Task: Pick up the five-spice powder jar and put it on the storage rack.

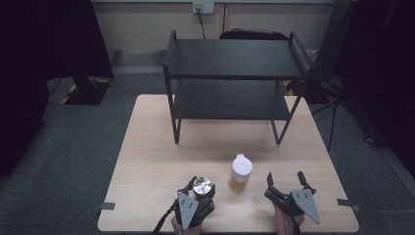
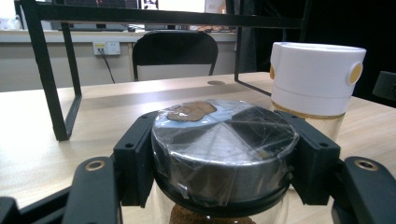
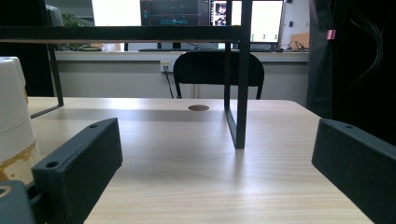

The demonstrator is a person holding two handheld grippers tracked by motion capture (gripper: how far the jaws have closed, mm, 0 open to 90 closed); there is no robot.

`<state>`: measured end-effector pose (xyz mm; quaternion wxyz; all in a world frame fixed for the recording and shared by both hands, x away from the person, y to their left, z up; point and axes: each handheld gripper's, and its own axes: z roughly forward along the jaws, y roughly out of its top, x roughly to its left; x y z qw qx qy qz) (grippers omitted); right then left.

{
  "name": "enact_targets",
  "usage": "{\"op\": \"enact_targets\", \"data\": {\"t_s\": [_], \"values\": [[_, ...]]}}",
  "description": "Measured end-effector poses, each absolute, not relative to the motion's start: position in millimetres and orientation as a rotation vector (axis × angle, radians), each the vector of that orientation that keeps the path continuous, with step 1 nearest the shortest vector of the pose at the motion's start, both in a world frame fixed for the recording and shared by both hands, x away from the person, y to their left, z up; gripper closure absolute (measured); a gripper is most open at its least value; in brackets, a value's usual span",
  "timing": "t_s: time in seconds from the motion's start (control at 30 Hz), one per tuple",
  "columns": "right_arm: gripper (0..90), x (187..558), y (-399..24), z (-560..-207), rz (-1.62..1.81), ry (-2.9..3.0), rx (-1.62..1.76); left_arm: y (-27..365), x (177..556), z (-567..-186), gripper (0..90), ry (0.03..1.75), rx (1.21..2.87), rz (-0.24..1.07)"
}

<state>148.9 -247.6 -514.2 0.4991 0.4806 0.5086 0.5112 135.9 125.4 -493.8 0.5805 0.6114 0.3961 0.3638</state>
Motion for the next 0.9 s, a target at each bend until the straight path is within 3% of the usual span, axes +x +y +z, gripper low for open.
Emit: {"op": "enact_targets", "data": {"t_s": [0.9], "values": [[0.2,149,-248,-514,1.238,1.231,1.162,157,149,-463,35.3,0.789,1.464,0.758]]}}
